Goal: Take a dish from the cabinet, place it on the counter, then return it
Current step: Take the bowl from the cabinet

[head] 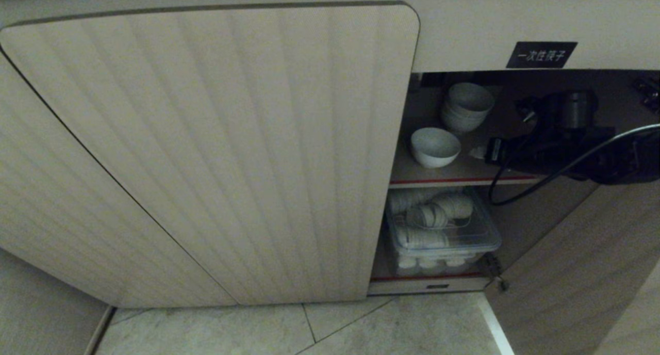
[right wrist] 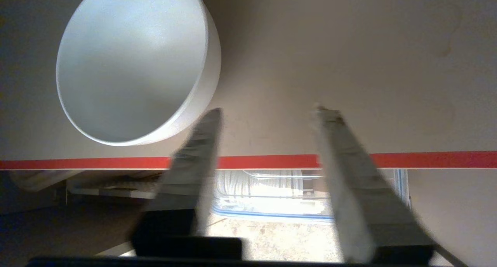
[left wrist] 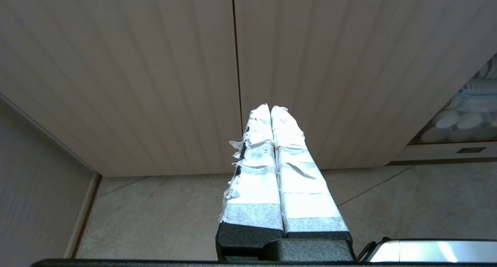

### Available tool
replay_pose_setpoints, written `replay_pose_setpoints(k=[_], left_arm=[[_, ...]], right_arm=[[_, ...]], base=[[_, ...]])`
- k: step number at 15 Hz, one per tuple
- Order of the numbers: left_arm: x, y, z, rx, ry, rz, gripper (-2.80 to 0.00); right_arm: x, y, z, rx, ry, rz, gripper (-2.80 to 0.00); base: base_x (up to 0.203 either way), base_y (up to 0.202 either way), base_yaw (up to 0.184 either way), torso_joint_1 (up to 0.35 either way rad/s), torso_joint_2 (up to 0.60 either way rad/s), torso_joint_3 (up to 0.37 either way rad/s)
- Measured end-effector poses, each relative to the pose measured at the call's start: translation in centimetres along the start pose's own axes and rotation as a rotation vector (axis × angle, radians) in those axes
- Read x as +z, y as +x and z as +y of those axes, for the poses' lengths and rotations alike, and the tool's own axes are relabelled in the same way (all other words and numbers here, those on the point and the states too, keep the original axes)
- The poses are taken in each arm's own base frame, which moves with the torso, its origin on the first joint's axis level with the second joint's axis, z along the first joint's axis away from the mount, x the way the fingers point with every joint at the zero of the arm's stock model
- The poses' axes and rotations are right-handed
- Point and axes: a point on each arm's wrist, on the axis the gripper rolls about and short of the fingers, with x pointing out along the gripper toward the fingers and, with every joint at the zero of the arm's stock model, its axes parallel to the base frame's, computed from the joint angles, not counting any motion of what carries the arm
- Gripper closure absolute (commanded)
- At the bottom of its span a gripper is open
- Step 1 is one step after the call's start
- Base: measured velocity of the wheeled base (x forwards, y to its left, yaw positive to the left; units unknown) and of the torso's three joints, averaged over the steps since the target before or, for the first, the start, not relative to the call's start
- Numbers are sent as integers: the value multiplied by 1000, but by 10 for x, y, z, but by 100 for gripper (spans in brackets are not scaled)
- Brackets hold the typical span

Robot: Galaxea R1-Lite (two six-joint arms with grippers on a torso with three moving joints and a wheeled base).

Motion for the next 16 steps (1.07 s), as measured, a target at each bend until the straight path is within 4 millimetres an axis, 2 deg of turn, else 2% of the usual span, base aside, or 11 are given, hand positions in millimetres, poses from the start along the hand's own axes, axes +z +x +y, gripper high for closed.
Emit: replay_pose_setpoints(k=[8,16], left_arm=[[0,0,0,1,0,0,0],[0,0,0,0,0,0,0]], right_arm=[[2,-4,-7,-18,11,-3,-280],[6,-6,-5,-5,16,-16,-280]], base=[[0,0,0,0,0,0],[0,0,0,0,0,0]])
